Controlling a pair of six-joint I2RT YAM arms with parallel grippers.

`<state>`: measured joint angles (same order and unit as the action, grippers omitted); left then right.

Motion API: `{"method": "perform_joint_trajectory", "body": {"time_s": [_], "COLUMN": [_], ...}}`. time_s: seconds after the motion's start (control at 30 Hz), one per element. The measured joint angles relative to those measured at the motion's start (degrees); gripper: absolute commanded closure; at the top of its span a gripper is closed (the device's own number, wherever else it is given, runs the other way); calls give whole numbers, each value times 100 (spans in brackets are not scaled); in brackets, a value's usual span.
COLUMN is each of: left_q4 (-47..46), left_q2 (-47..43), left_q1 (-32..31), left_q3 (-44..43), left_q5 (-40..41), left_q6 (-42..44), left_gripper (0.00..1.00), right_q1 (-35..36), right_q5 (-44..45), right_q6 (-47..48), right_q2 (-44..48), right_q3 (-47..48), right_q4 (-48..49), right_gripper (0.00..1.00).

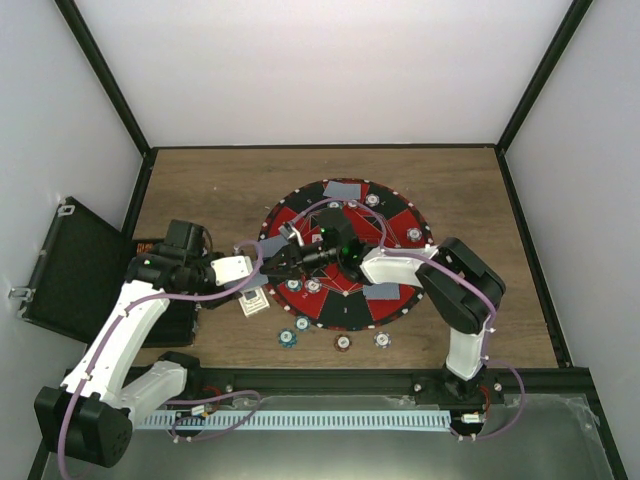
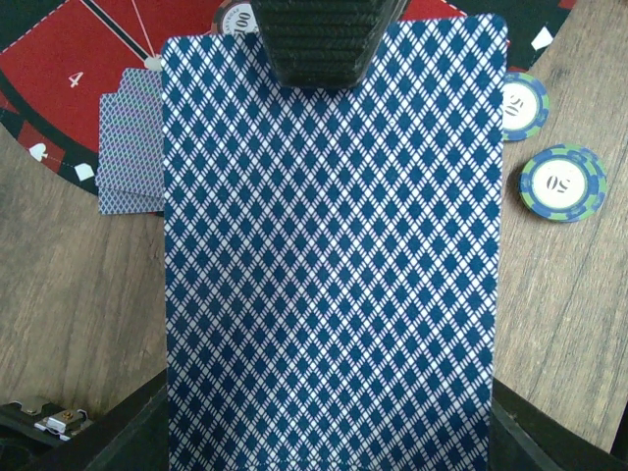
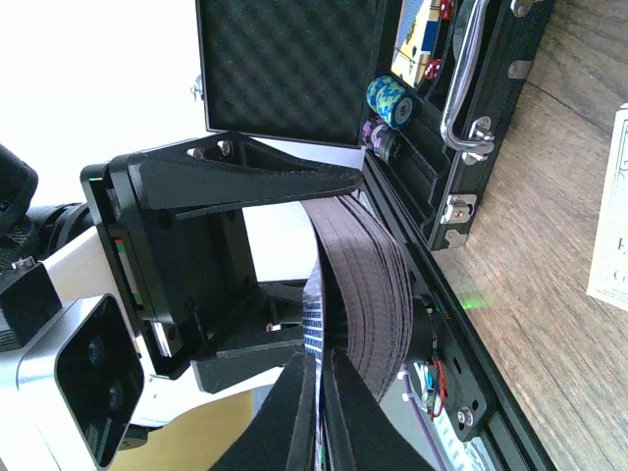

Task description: Distribute texas hold em gaming equipment

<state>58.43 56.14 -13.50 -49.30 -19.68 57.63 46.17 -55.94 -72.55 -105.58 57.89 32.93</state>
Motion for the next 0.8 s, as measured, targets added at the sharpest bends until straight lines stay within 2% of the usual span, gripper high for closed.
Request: {"method": "perform_joint_trajectory", "body": {"time_s": [0.13,0.53,0.7,0.8], "left_q4": [-4,-4,-4,-4], "left_q2": [-2,-2,-2,-2], "left_q1": [0,0,0,0], "left_q3": [0,0,0,0], "left_q5": [0,13,15,17], "left_q6": [0,2,2,2], "left_gripper": [76,76,76,76], "right_q1": [2,79,90,107], "right_q5": [-2,-20,-28,-39], "right_q6": [-37,-166,-155,-122], "right_q2": [13,13,13,13], "right_q3": [0,0,4,24], "right_q4": [17,184,177,107], "right_gripper": [91,91,85,87]}}
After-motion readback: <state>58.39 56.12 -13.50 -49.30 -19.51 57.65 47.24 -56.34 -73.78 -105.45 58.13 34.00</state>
